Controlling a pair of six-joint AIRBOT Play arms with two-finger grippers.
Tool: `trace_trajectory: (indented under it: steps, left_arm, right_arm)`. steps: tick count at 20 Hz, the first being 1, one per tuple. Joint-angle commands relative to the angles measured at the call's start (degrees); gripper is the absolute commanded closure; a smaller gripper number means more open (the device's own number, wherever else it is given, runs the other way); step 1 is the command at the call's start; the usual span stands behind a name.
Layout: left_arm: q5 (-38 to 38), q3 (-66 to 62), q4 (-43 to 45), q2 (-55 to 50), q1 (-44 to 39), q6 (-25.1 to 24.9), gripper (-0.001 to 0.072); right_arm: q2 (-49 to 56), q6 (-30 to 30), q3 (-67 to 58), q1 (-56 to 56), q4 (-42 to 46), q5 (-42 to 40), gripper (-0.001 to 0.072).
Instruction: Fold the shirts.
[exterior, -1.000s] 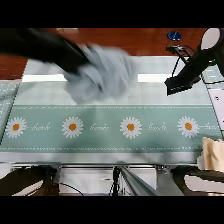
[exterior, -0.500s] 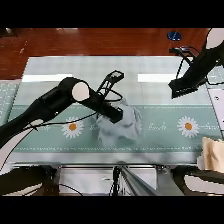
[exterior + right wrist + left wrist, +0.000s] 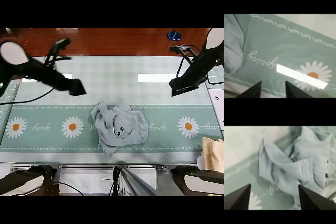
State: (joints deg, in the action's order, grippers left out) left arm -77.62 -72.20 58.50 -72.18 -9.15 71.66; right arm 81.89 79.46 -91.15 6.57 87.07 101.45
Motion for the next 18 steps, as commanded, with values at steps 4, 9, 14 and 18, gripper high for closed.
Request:
trace_trajectory:
  steps: [4, 9, 14, 18]
  left_arm:
    - [3.1, 20.6, -13.2, -1.8, 7.2, -5.0, -0.0012]
    - [7.8, 22.5, -13.6, -8.5, 3.2, -5.0, -0.0012]
    - [12.4, 22.4, -15.7, -14.4, -0.2, -7.0, -0.0012]
    - [15.1, 20.2, -16.5, -16.3, -0.4, -7.1, -0.0011]
  right_arm:
    - [-0.1, -0.9, 5.8, -3.0, -0.4, -2.2, 0.0262]
    - [-6.7, -2.5, 19.2, -10.7, -9.5, -11.8, 0.0265]
    - [-14.5, -6.5, 29.4, -17.0, -16.0, -15.4, 0.0265]
    - [-19.3, -7.4, 34.2, -19.4, -18.1, -15.8, 0.0265]
